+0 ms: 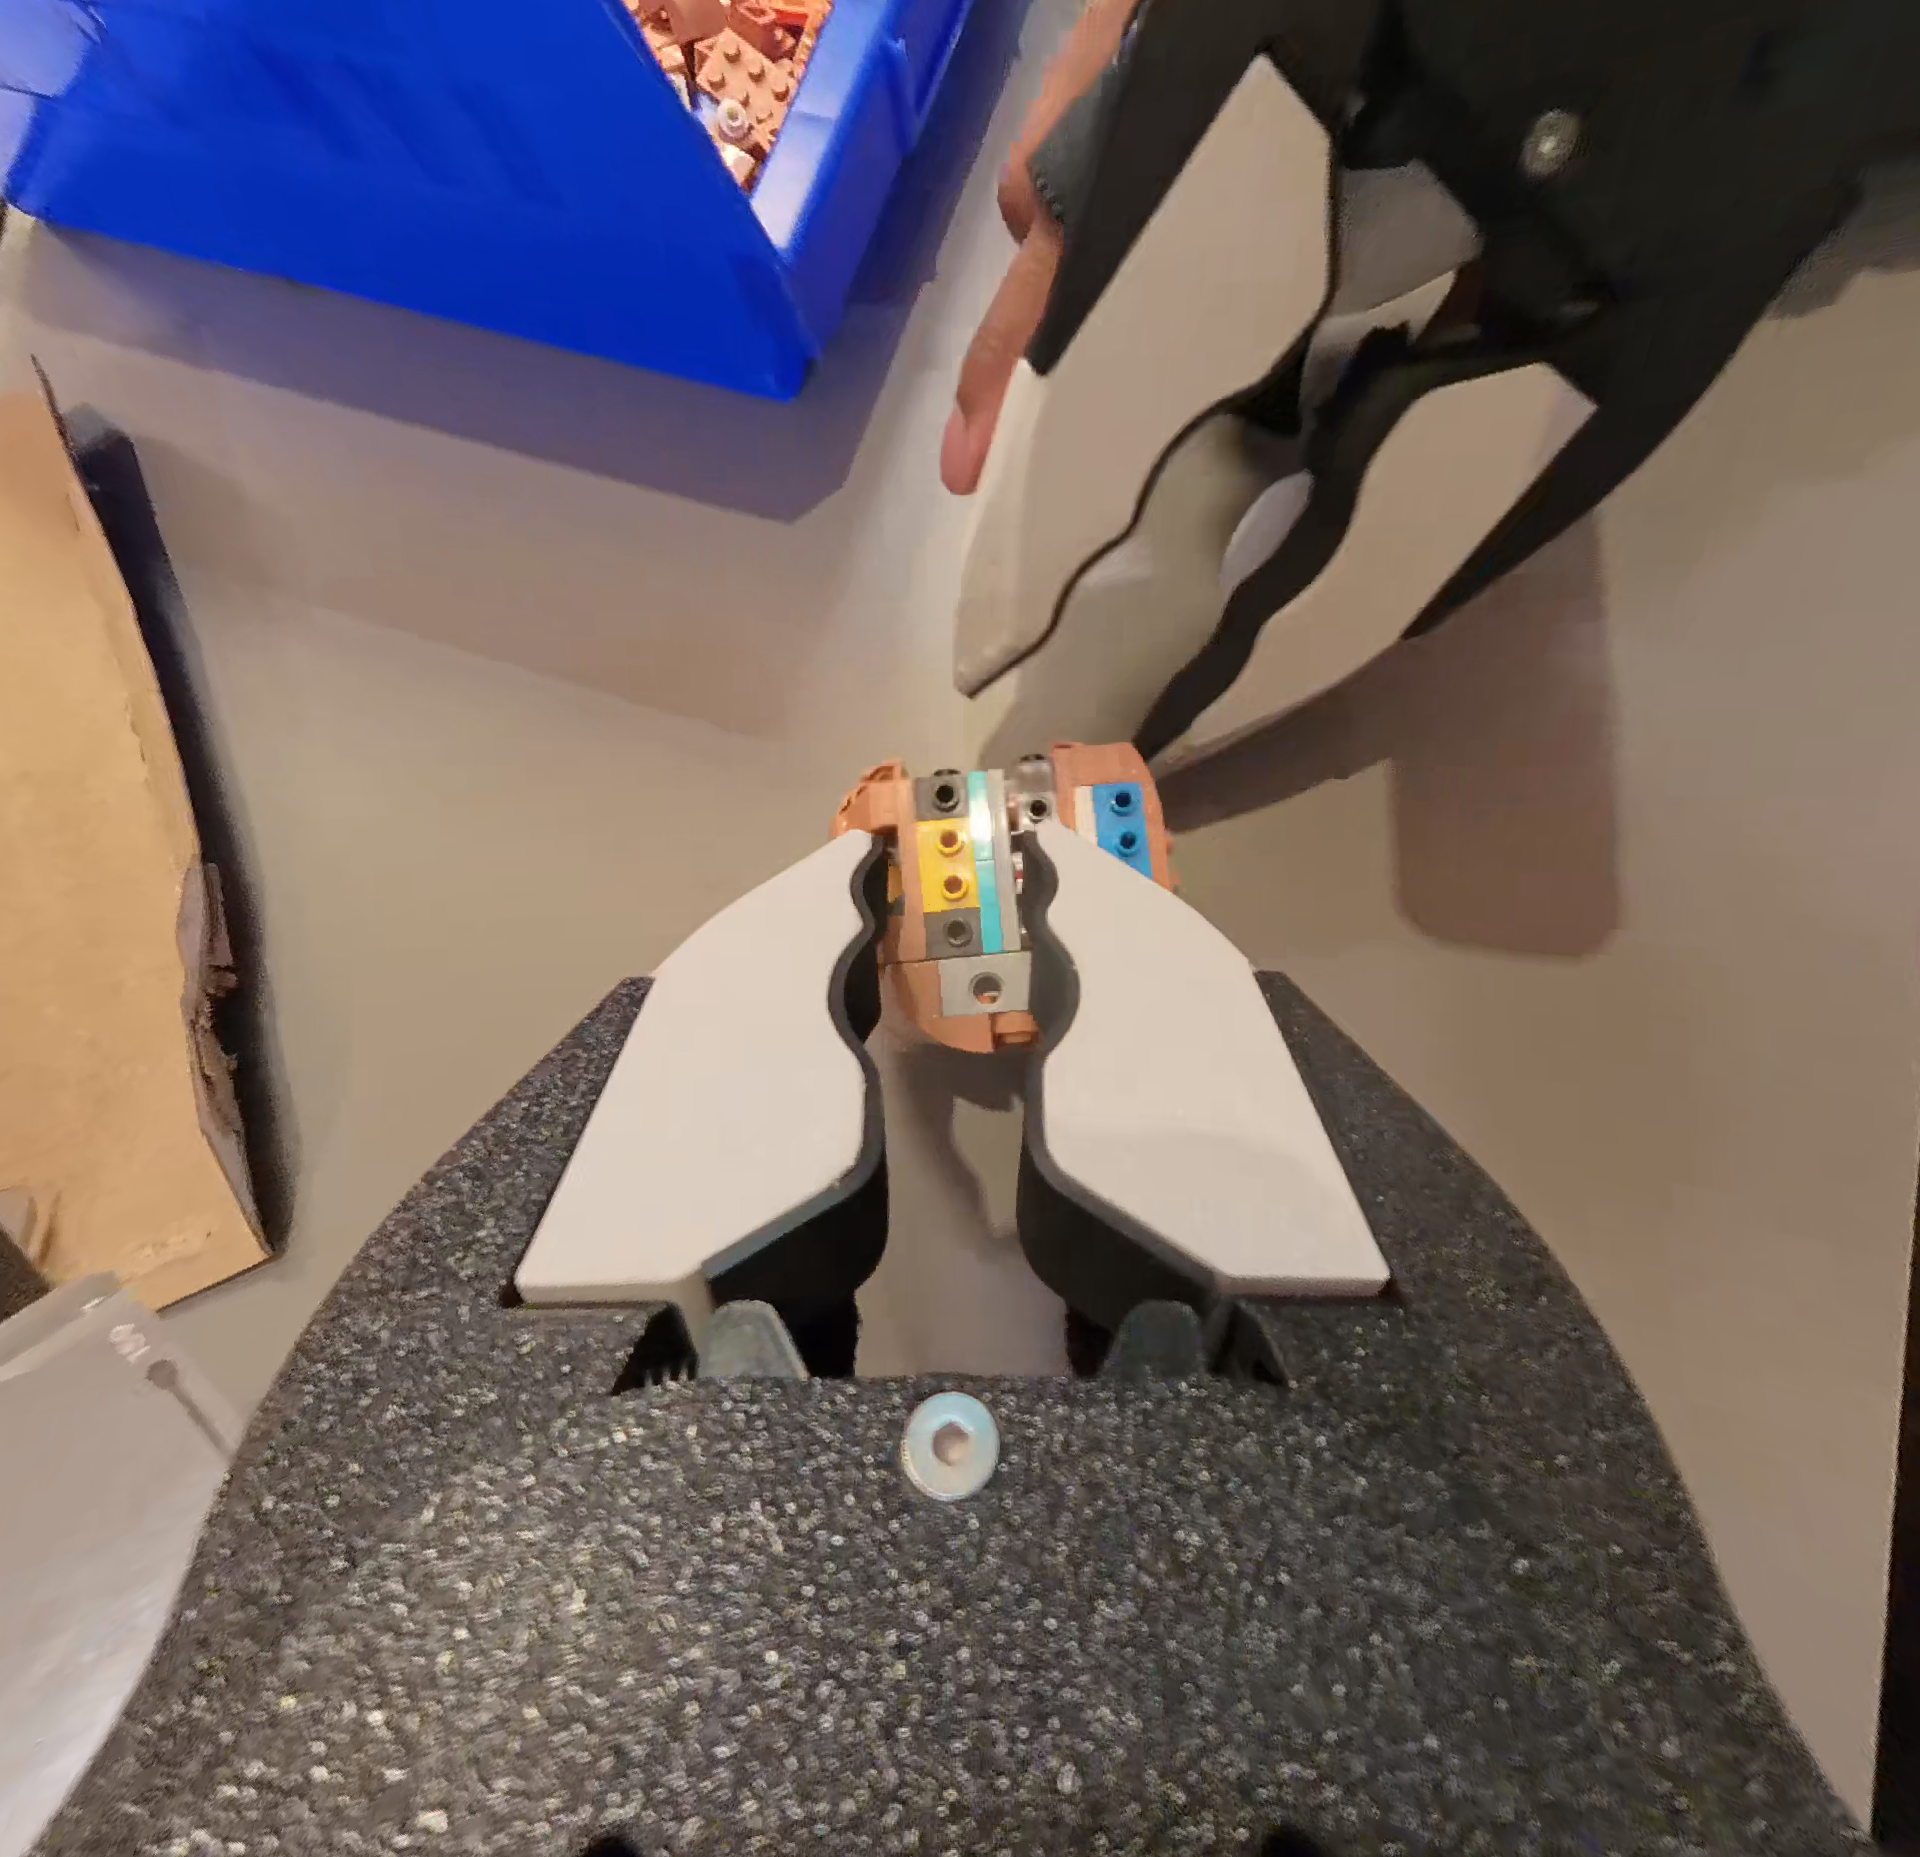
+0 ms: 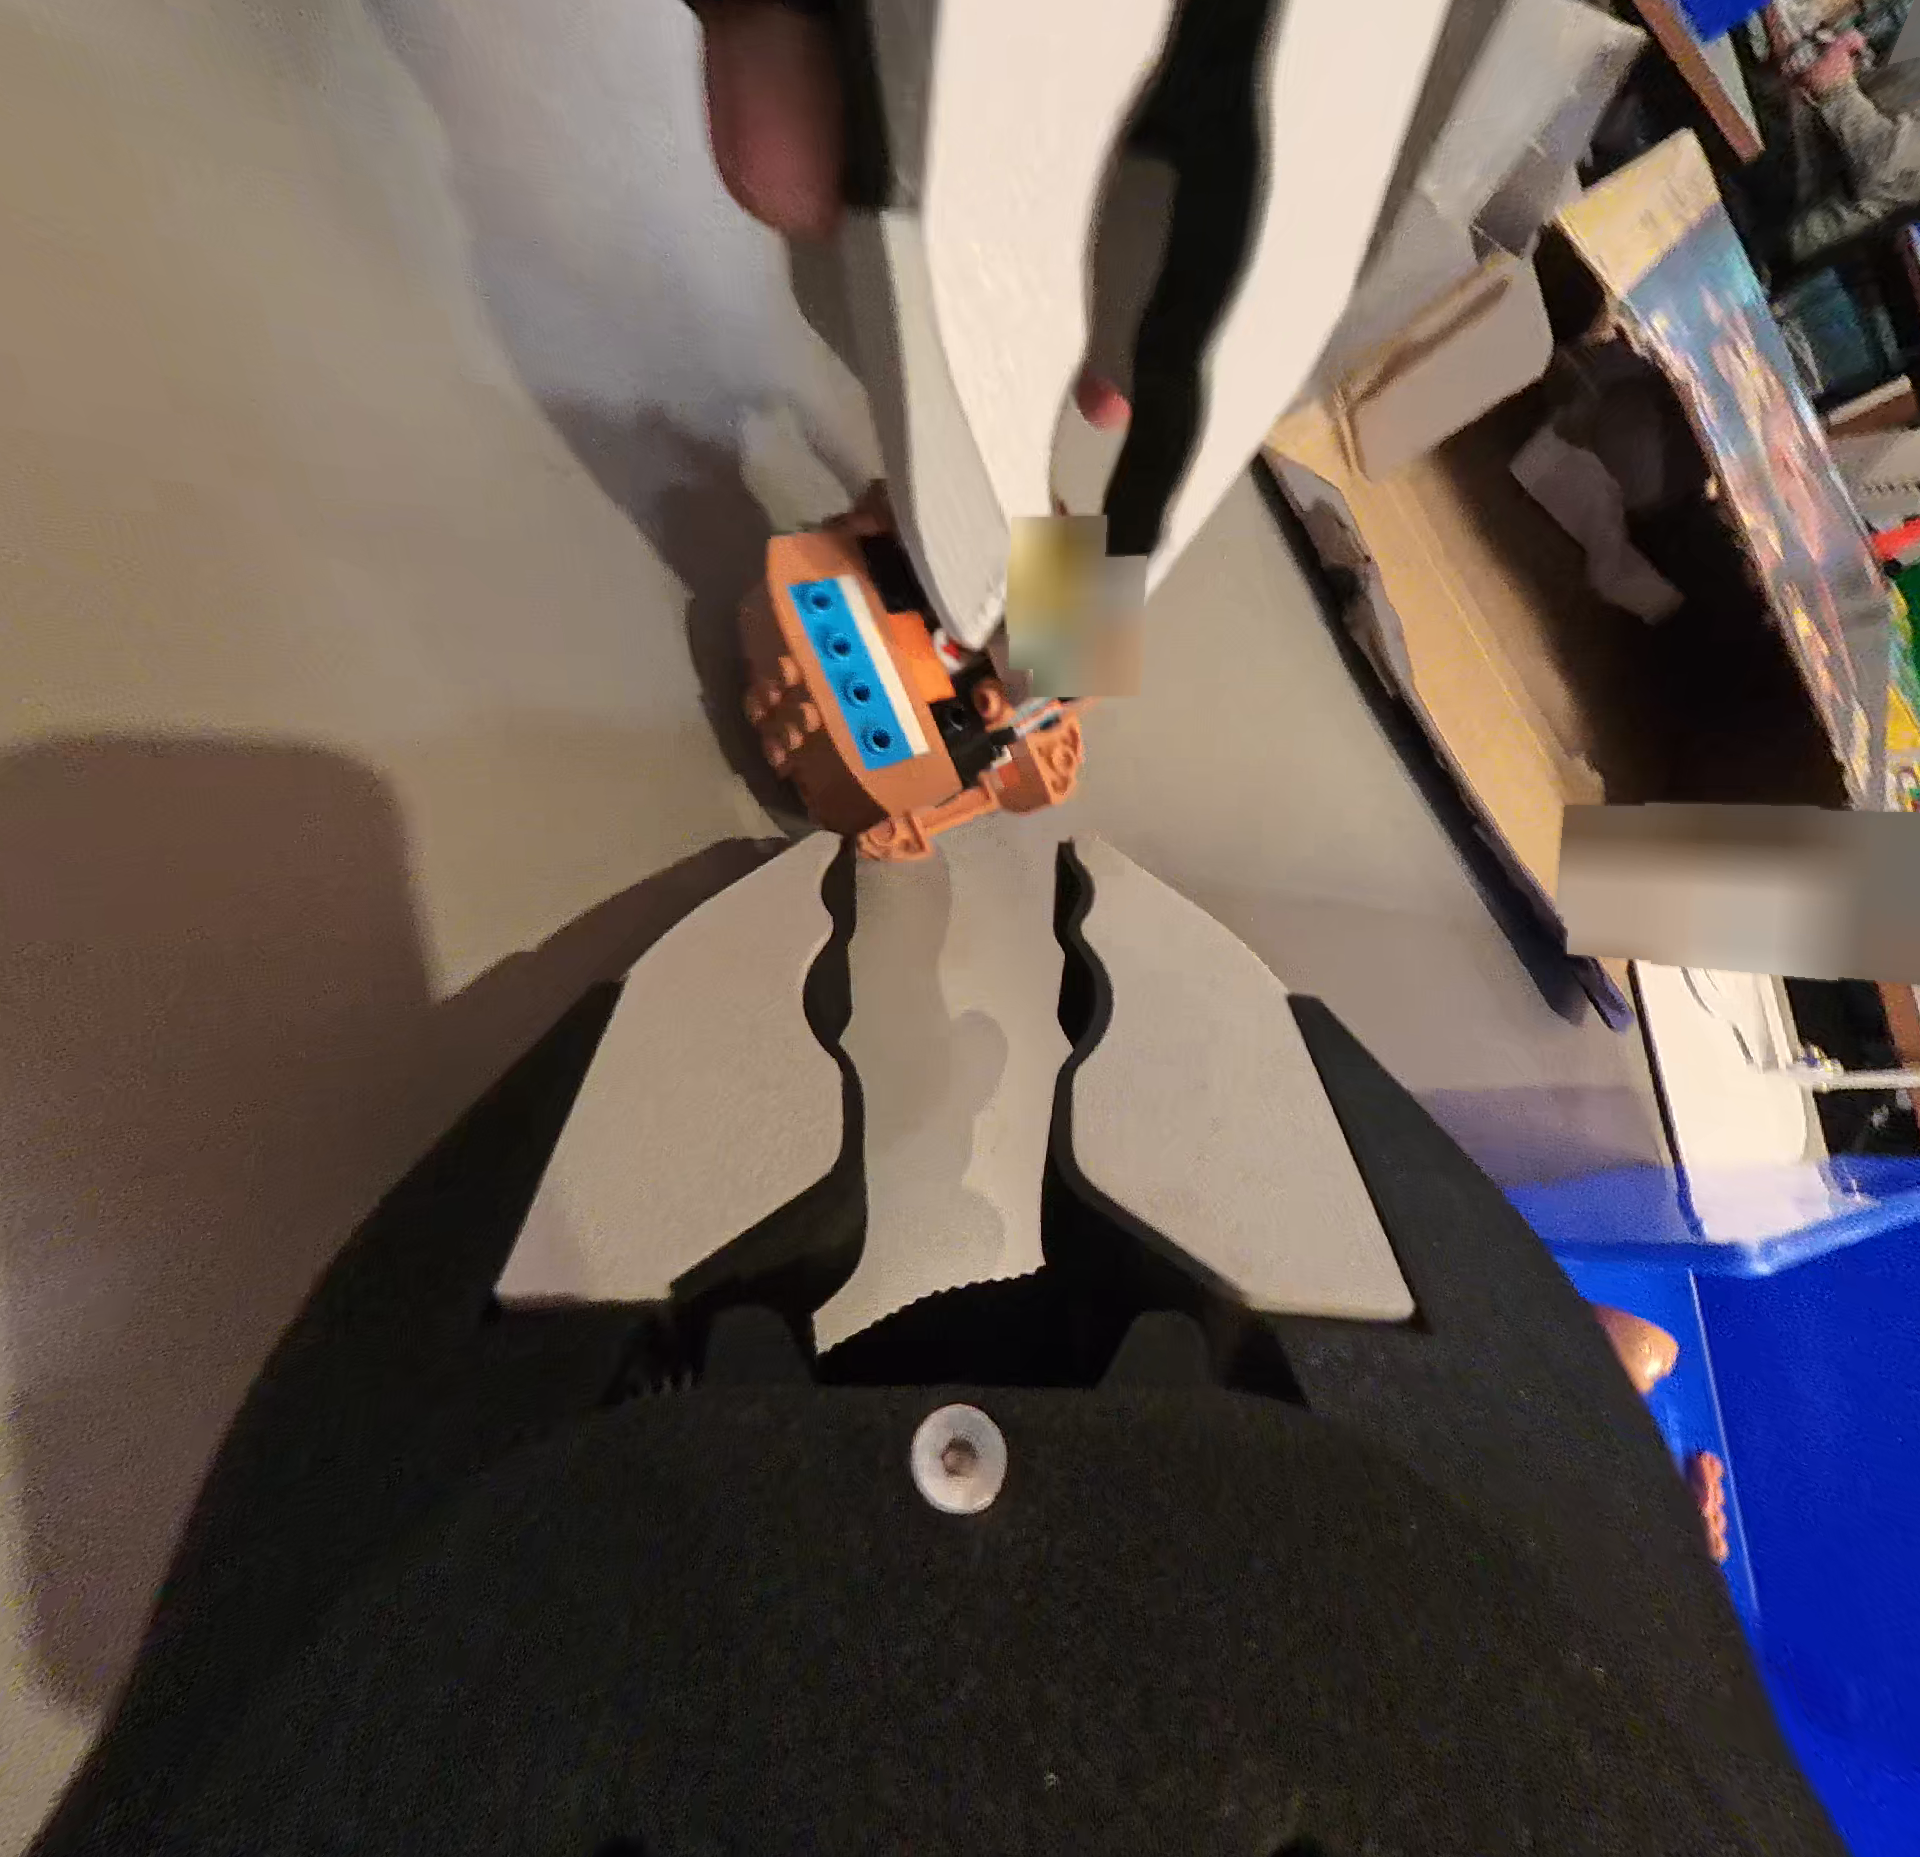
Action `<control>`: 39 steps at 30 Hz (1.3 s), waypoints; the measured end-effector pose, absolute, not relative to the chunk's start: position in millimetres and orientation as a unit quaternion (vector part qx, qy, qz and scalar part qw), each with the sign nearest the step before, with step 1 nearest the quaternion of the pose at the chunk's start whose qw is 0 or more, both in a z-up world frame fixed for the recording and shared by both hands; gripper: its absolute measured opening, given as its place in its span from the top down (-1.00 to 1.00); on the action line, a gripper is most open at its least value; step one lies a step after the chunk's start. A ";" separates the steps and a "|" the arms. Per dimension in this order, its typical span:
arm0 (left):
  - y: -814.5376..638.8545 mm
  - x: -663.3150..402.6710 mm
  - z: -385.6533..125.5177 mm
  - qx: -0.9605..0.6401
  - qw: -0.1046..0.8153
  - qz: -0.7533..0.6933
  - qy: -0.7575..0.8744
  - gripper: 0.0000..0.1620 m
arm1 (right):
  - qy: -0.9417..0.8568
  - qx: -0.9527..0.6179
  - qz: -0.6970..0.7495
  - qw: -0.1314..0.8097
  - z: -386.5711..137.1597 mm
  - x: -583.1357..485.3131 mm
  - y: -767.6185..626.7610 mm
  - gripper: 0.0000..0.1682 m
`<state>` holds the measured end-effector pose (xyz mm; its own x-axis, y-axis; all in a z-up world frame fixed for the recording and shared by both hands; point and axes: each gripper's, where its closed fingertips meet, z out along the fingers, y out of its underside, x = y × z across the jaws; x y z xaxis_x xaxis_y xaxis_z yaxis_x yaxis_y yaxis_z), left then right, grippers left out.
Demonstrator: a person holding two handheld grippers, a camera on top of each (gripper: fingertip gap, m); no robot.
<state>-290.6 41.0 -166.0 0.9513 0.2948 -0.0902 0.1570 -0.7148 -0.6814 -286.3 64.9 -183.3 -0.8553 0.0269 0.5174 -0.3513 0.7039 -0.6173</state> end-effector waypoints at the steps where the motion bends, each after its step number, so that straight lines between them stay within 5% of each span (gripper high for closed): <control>1: 39.8 -290.6 -163.9 -0.920 0.360 0.097 -0.123 0.70 | -0.888 0.079 0.372 0.257 -183.4 -290.8 66.9 0.58; 25: 25.7 -298.7 -167.7 -0.926 0.334 0.120 -0.132 0.67 | -0.905 0.152 0.367 0.150 -203.3 -246.2 61.2 0.67; 39: 18.3 -298.6 -167.8 -0.931 0.315 0.138 -0.120 0.67 | -0.901 0.083 0.369 0.211 -198.9 -272.8 44.6 0.61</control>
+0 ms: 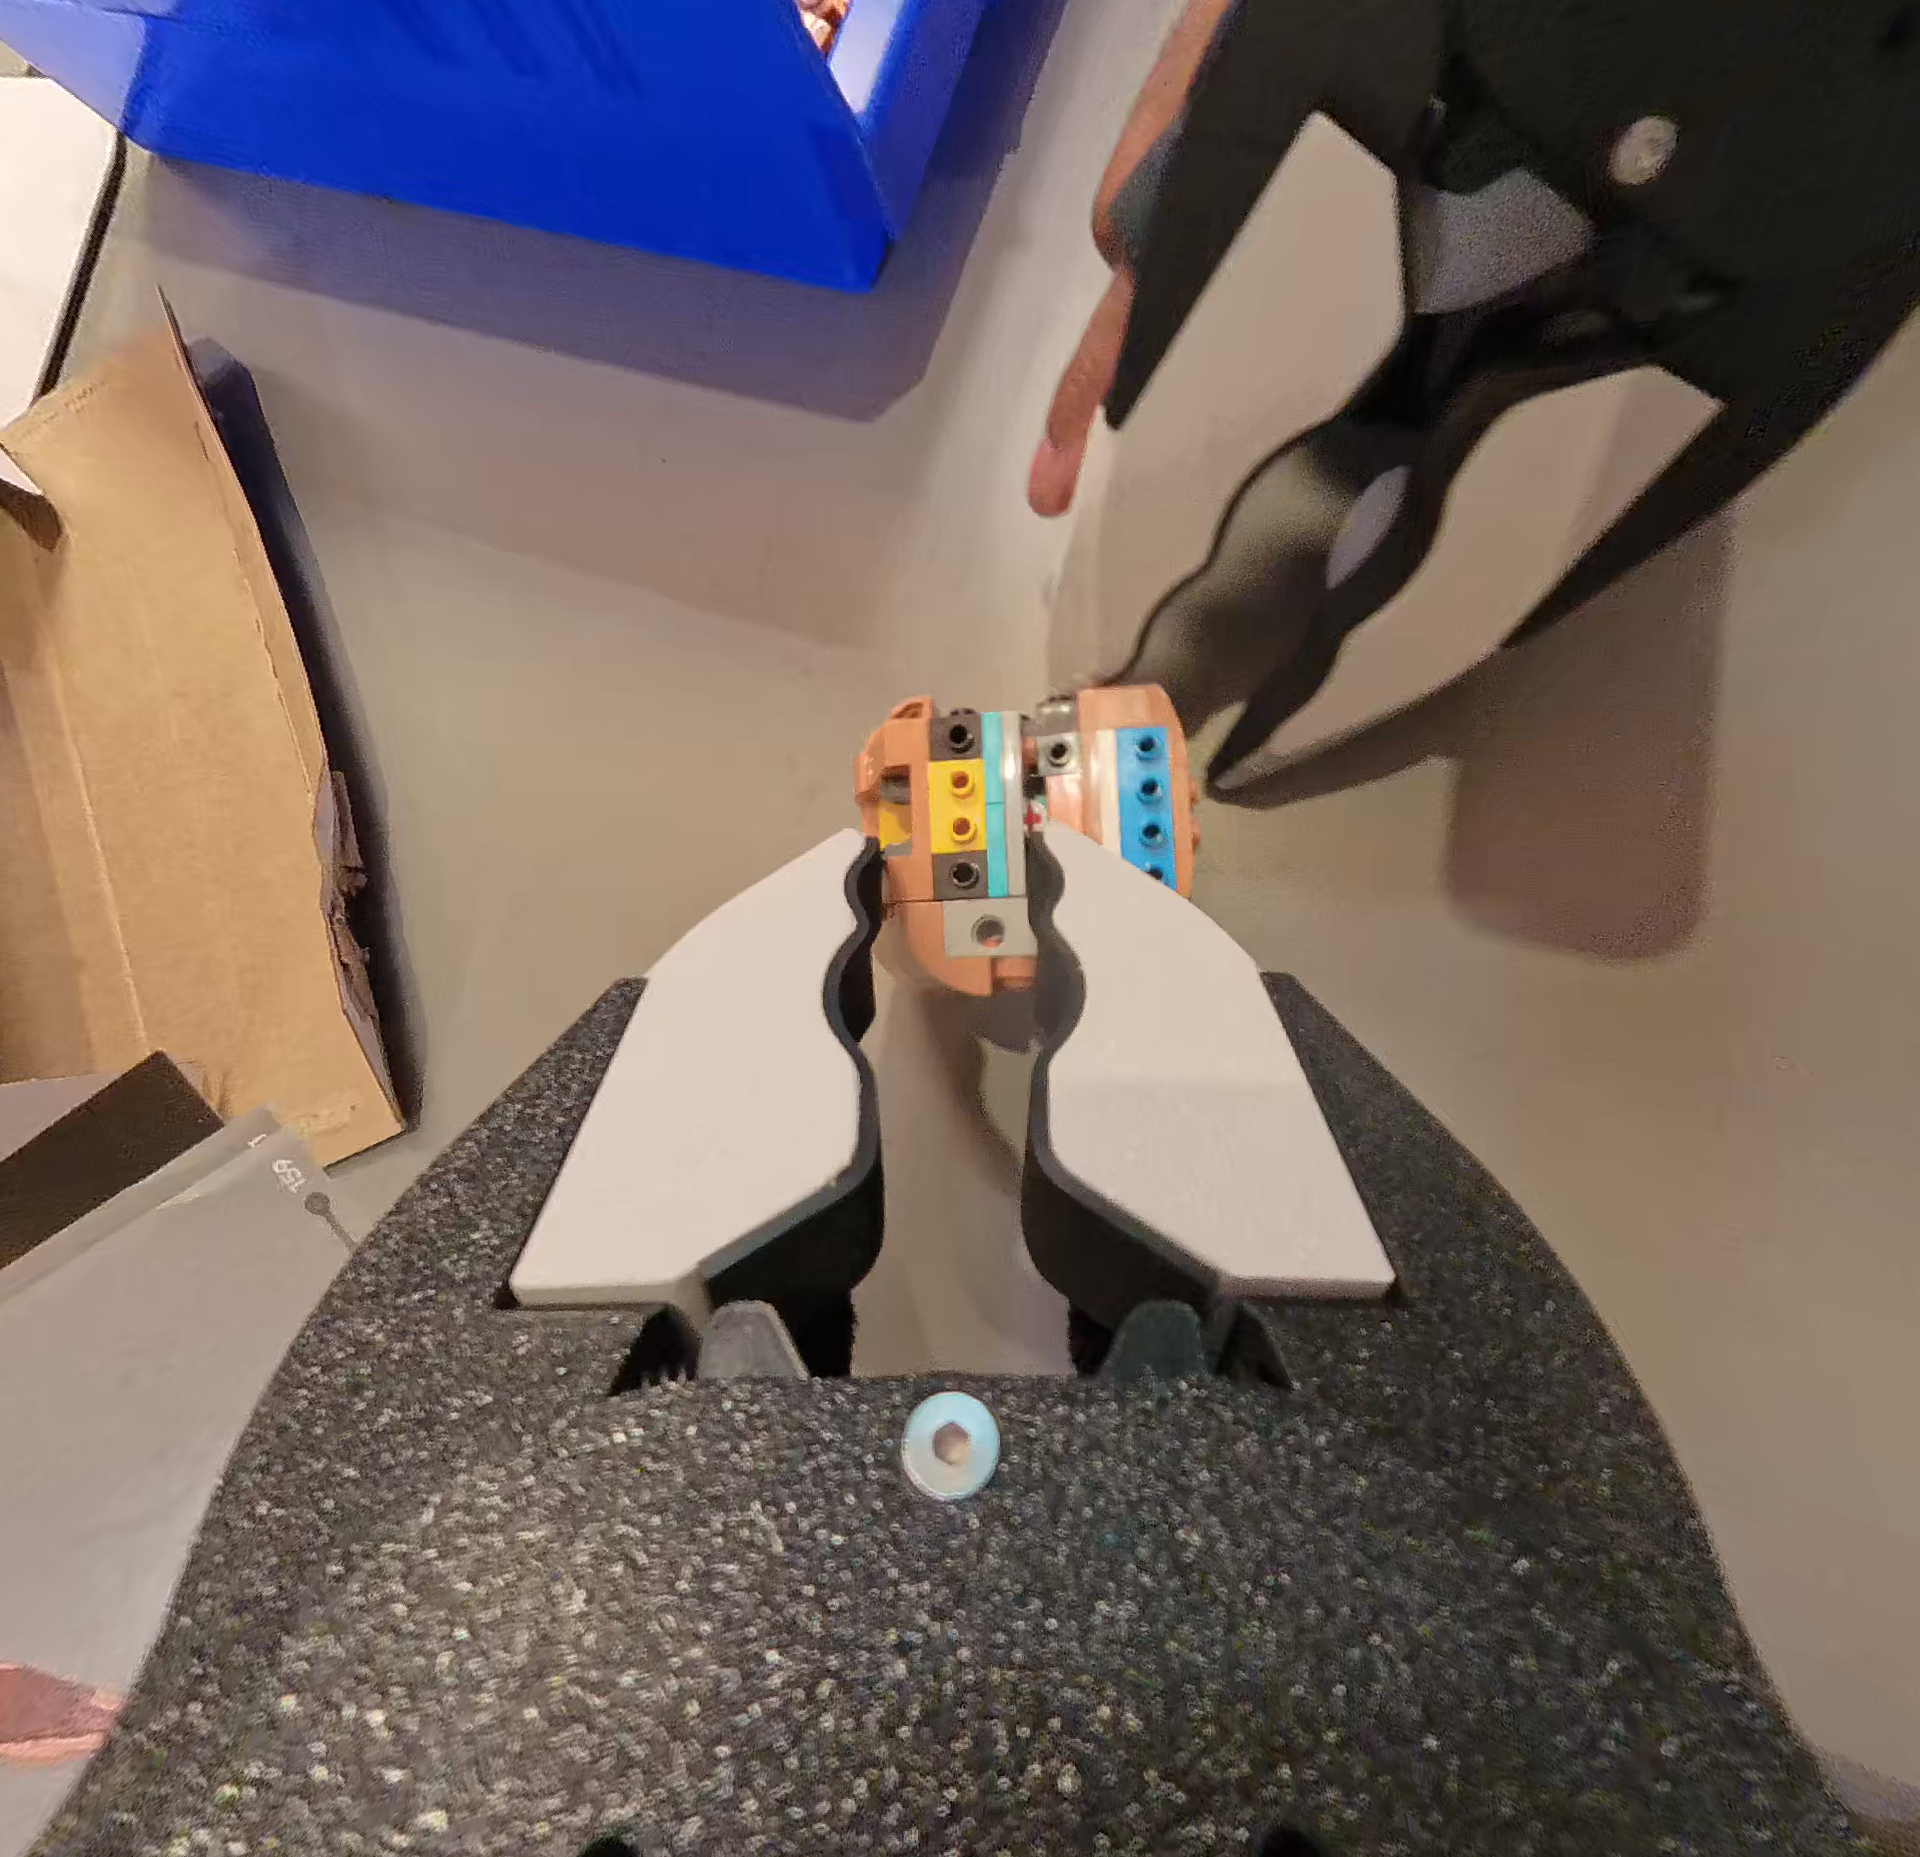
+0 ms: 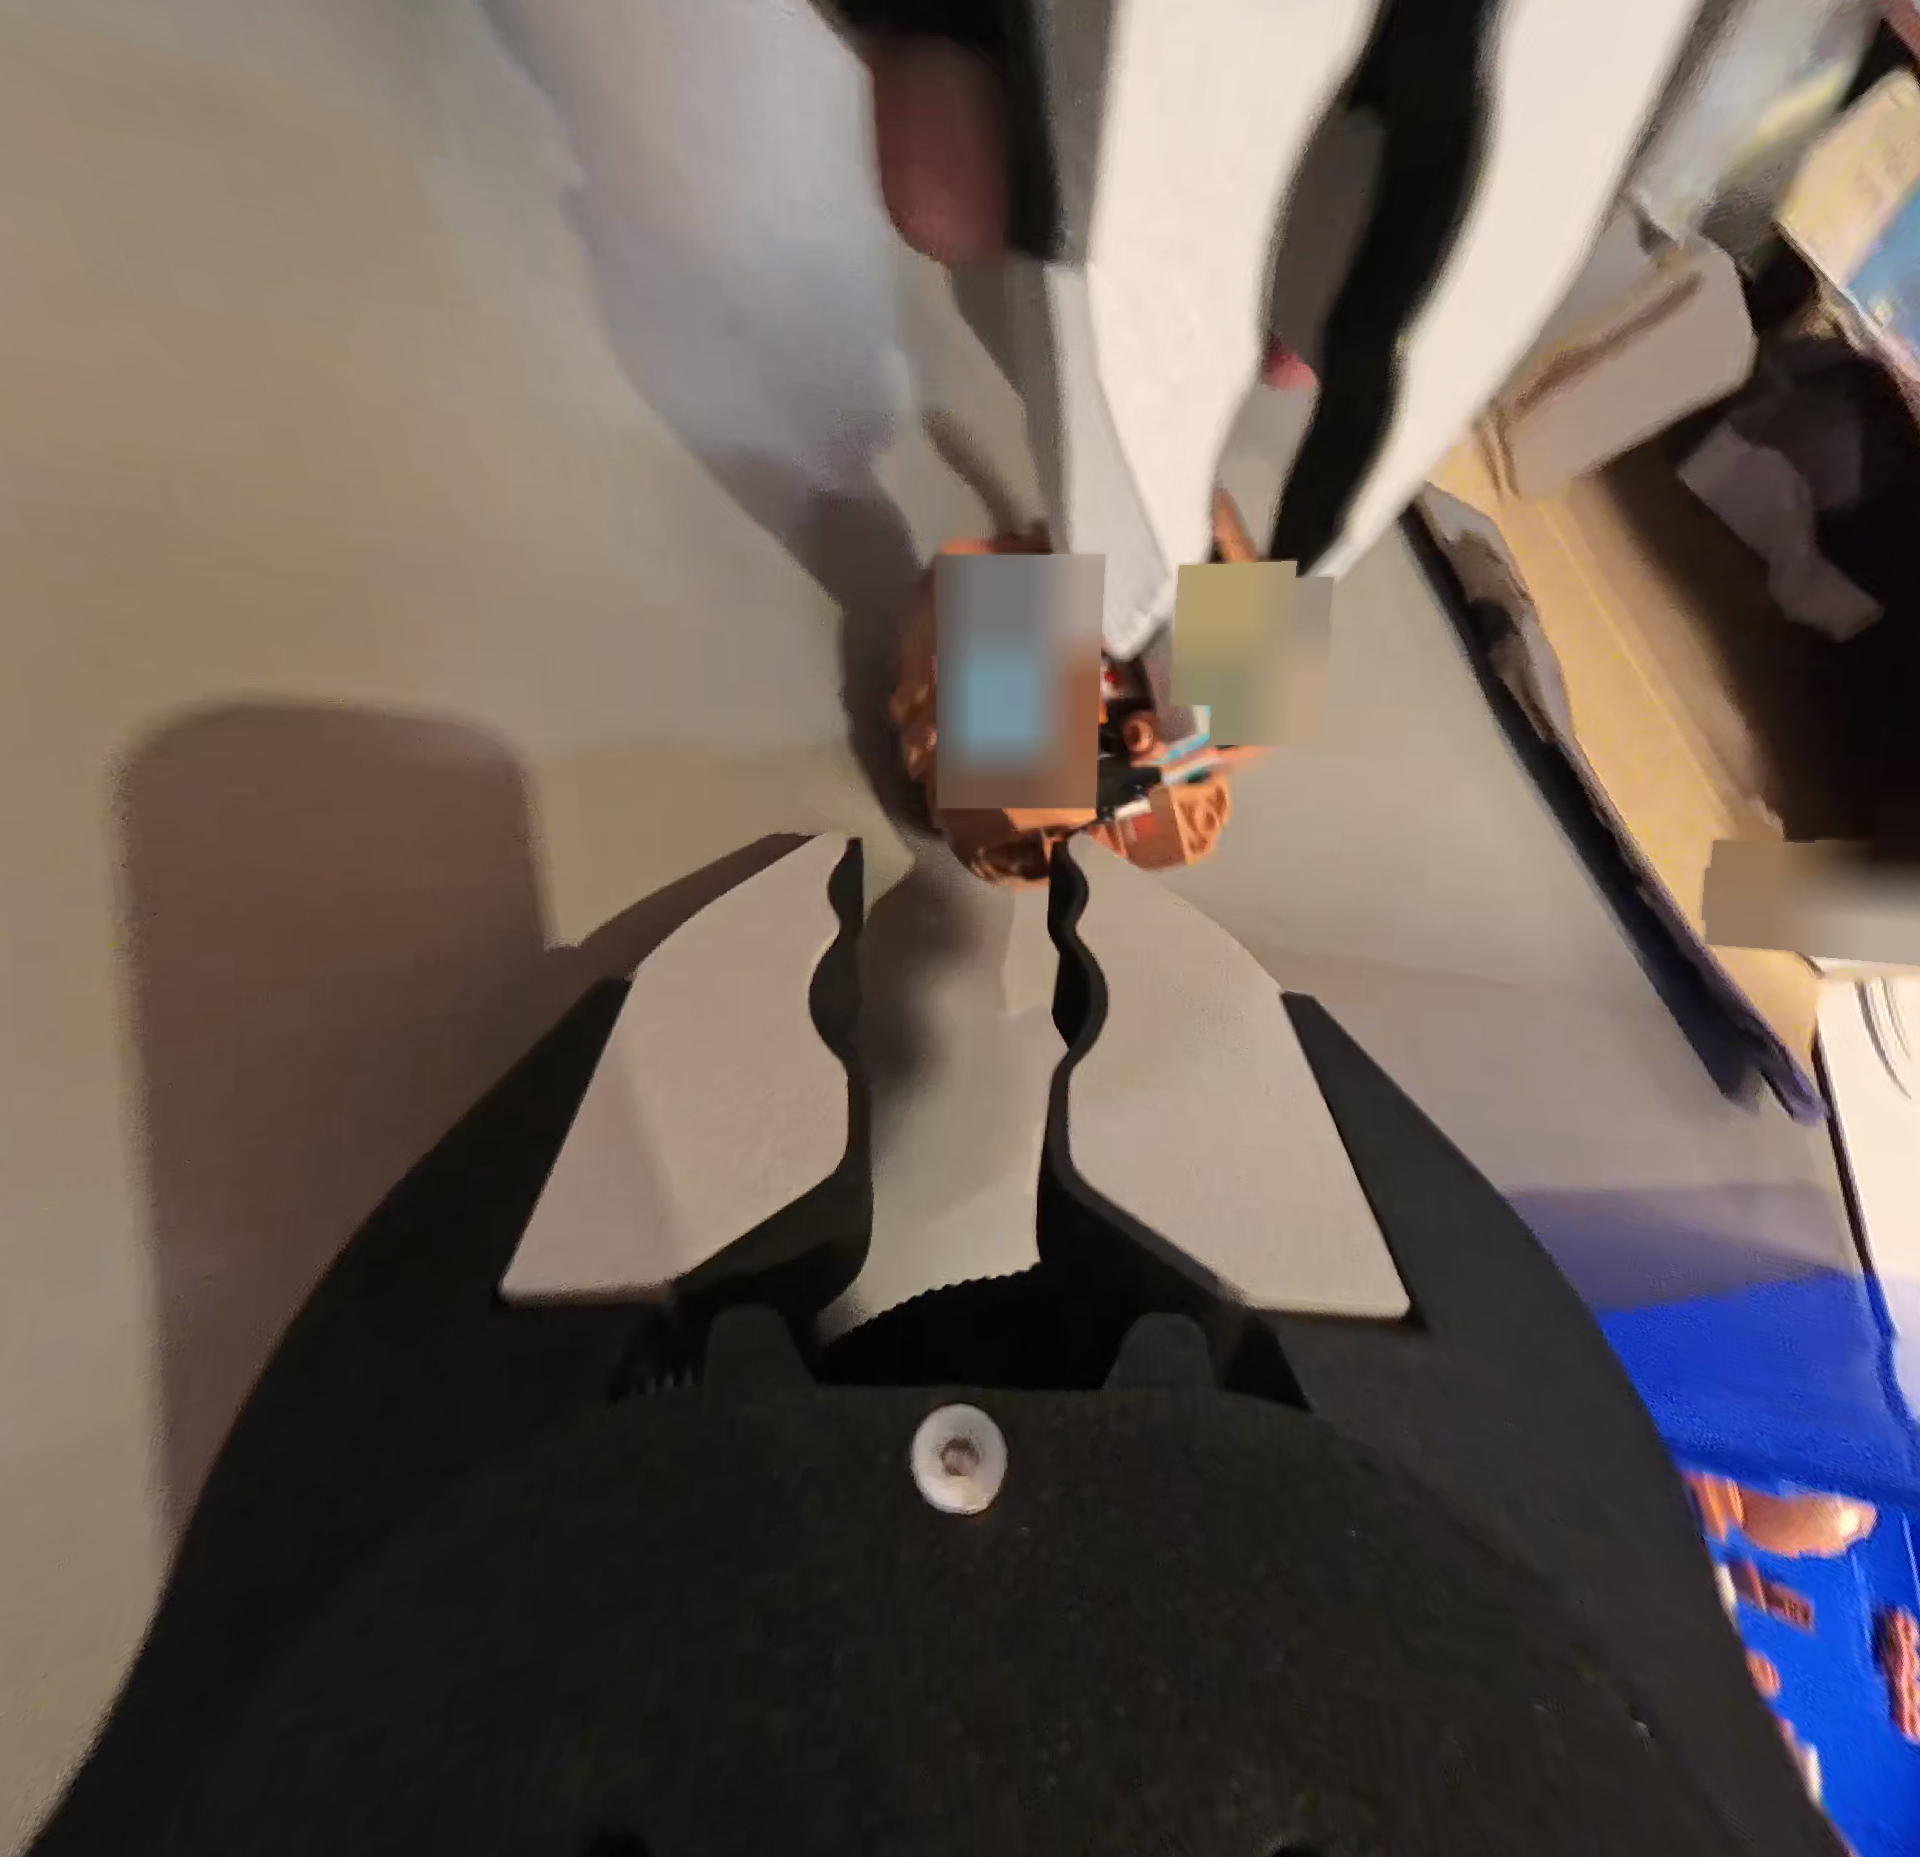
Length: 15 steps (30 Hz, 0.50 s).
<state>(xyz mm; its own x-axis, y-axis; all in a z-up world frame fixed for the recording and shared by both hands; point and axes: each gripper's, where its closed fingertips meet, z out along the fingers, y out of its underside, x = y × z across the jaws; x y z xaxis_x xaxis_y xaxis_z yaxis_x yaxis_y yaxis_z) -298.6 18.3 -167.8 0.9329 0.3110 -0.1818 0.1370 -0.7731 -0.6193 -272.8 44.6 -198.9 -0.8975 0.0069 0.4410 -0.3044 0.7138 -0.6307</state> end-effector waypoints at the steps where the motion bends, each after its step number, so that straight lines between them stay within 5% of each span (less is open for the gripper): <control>1: 17.6 -299.3 -169.2 -0.933 0.310 0.142 -0.117 0.66 | -0.900 0.100 0.371 0.203 -199.1 -265.7 42.0 0.60; 15: 16.4 -285.4 -171.2 -0.941 0.307 0.133 -0.050 0.64 | -0.905 0.010 0.376 0.197 -191.8 -295.0 64.0 0.68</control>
<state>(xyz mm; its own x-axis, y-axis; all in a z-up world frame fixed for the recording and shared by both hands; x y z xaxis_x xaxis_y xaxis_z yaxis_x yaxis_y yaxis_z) -285.4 16.4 -171.2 0.9597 0.1762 -0.2188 0.0132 -0.8063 -0.5914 -295.0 64.0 -191.8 -0.9221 0.1299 0.3645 -0.1665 0.7171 -0.6768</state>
